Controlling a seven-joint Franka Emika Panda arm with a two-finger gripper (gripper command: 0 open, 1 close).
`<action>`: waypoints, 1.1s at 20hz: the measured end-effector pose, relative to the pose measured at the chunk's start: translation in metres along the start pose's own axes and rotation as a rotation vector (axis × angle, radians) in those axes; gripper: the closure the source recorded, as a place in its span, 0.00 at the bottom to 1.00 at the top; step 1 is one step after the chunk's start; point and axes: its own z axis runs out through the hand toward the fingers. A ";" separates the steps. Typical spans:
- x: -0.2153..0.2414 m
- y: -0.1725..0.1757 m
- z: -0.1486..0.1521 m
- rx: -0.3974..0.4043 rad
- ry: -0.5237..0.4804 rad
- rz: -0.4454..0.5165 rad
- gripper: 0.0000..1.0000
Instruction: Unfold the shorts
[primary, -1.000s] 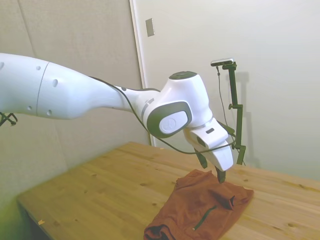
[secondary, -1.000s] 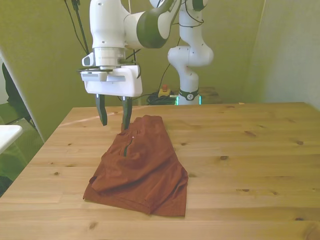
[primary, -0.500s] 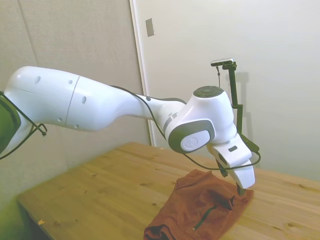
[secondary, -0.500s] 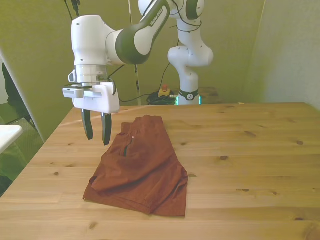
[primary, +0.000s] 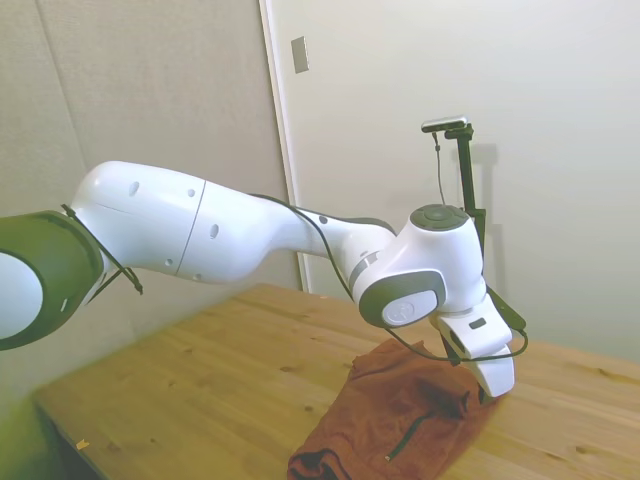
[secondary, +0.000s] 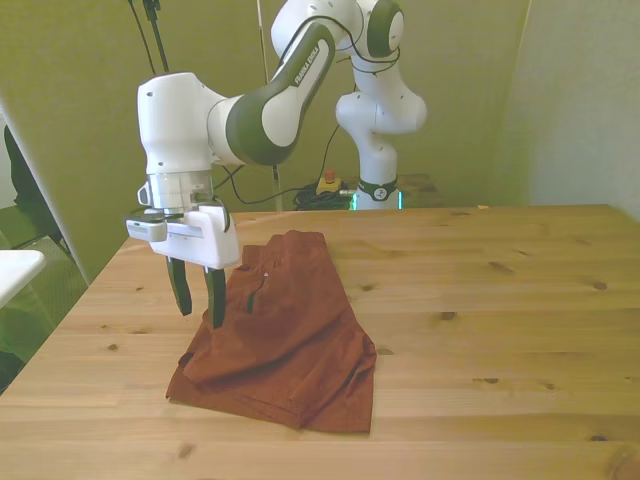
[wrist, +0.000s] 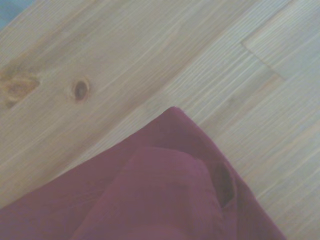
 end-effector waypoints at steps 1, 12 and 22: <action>-0.001 -0.001 0.003 -0.001 -0.002 -0.002 0.00; -0.012 -0.001 0.018 -0.015 -0.029 -0.009 1.00; -0.010 0.004 0.021 -0.017 -0.040 0.001 1.00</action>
